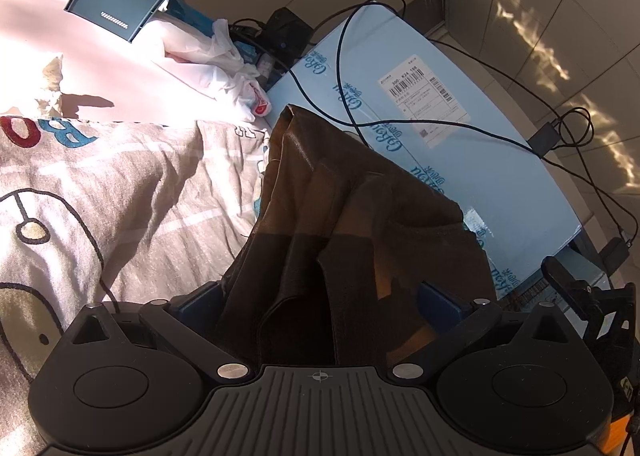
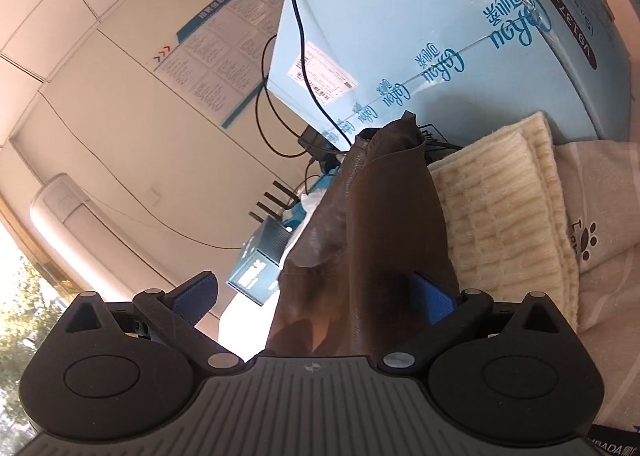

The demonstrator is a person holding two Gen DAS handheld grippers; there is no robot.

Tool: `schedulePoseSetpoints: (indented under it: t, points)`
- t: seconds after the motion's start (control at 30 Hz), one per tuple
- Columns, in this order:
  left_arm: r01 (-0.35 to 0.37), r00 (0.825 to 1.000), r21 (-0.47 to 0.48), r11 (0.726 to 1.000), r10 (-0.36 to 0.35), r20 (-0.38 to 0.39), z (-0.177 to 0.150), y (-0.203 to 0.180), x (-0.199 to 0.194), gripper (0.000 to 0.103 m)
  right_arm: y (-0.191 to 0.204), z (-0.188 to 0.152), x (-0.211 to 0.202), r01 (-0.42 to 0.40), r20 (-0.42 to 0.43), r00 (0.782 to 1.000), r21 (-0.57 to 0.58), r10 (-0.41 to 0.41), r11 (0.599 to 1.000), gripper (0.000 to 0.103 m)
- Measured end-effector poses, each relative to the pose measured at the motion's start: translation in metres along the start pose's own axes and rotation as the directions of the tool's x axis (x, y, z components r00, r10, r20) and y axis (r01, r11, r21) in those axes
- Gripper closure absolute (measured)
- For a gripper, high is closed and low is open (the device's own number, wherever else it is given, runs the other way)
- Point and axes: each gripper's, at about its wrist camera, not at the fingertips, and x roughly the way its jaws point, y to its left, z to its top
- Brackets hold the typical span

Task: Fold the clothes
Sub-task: 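Grasp the brown garment with the right gripper while the left gripper grasps it too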

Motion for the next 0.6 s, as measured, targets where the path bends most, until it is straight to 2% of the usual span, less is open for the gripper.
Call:
schedulePoseSetpoints:
  t: [0.13, 0.23, 0.4, 0.43, 0.5, 0.57, 0.6]
  points:
    - [-0.007, 1.0, 0.038, 0.999, 0.007, -0.001, -0.002, -0.004, 0.003, 0.0, -0.004, -0.007, 0.013, 0.104, 0.019, 0.994, -0.098, -0.103, 0.99, 0.001]
    - [0.0, 1.0, 0.048, 0.999, 0.0, -0.002, -0.003, -0.005, 0.003, 0.0, -0.009, -0.012, 0.017, 0.219, 0.045, 0.976, -0.163, -0.214, 0.962, 0.002]
    - [0.009, 1.0, 0.082, 0.997, -0.008, -0.005, -0.004, -0.009, 0.003, 0.002, -0.018, -0.02, 0.027, 0.279, 0.035, 0.96, -0.21, -0.278, 0.937, 0.002]
    - [0.004, 1.0, 0.093, 0.996, -0.004, 0.0, -0.005, -0.01, 0.003, 0.003, -0.018, -0.021, 0.028, 0.28, 0.034, 0.96, -0.206, -0.279, 0.938, 0.006]
    - [-0.02, 1.0, 0.105, 0.994, 0.018, 0.016, -0.005, -0.01, 0.002, 0.014, -0.017, -0.022, 0.027, 0.291, 0.042, 0.957, -0.193, -0.289, 0.937, 0.021]
    - [-0.053, 0.999, 0.109, 0.993, 0.052, 0.017, -0.005, -0.009, 0.005, 0.024, -0.012, -0.02, 0.027, 0.307, 0.059, 0.952, -0.185, -0.301, 0.934, 0.043]
    - [-0.059, 0.998, 0.106, 0.993, 0.058, 0.016, -0.004, -0.008, 0.005, 0.027, -0.007, -0.018, 0.027, 0.316, 0.073, 0.949, -0.182, -0.308, 0.931, 0.048]
